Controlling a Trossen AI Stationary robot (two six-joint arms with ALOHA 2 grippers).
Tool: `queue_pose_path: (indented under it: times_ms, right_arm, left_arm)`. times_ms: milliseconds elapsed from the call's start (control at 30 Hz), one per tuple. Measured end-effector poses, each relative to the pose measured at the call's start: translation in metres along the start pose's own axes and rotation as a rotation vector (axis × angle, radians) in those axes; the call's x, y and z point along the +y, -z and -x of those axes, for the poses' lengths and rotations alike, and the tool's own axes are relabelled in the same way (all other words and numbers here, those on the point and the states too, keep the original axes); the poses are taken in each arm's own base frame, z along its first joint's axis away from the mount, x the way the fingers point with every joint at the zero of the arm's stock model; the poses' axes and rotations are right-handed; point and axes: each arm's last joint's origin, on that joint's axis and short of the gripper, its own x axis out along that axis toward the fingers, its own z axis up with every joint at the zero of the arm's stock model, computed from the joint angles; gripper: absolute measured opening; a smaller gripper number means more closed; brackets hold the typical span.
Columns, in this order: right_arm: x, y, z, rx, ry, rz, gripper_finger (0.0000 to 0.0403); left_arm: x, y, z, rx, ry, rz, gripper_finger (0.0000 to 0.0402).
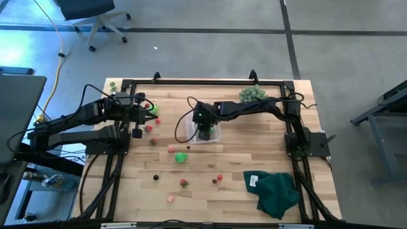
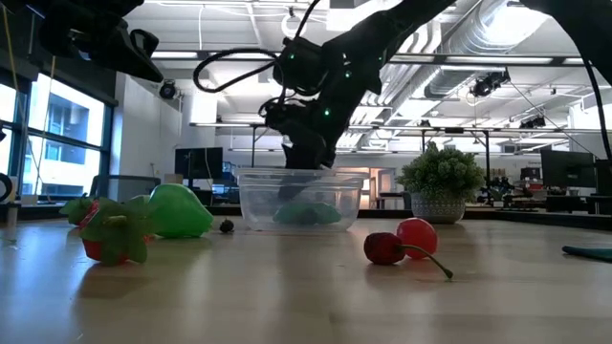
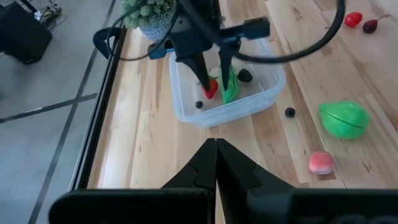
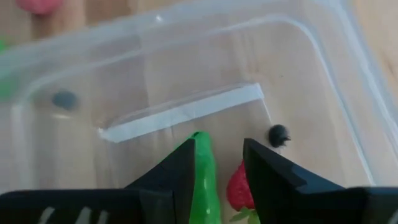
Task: Pick and placing Produce into tupperware
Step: Put the cherry into the transparent bin
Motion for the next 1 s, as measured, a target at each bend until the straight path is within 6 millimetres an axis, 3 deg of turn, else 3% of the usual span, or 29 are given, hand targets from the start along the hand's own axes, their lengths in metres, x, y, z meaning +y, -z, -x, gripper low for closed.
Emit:
queue_pose_path:
  times_ms: [233,533,800,1000]
  right_arm:
    - [0.029,-0.014,0.045,-0.086,-0.015,0.079,0.0122]
    - [0.101,-0.017,0.111,-0.217,0.1,0.205,0.0117]
    - [0.166,0.013,0.122,-0.195,0.236,0.236,0.0117]
    - [0.185,0.064,0.116,-0.282,0.2,0.134,0.0117]
  left_arm:
    - [0.0,0.0,0.0,0.0,0.0,0.0,0.0001]
    - [0.0,0.0,0.0,0.0,0.0,0.0,0.0001]
    - [0.0,0.0,0.0,0.0,0.0,0.0,0.0001]
    - [0.0,0.0,0.0,0.0,0.0,0.0,0.0001]
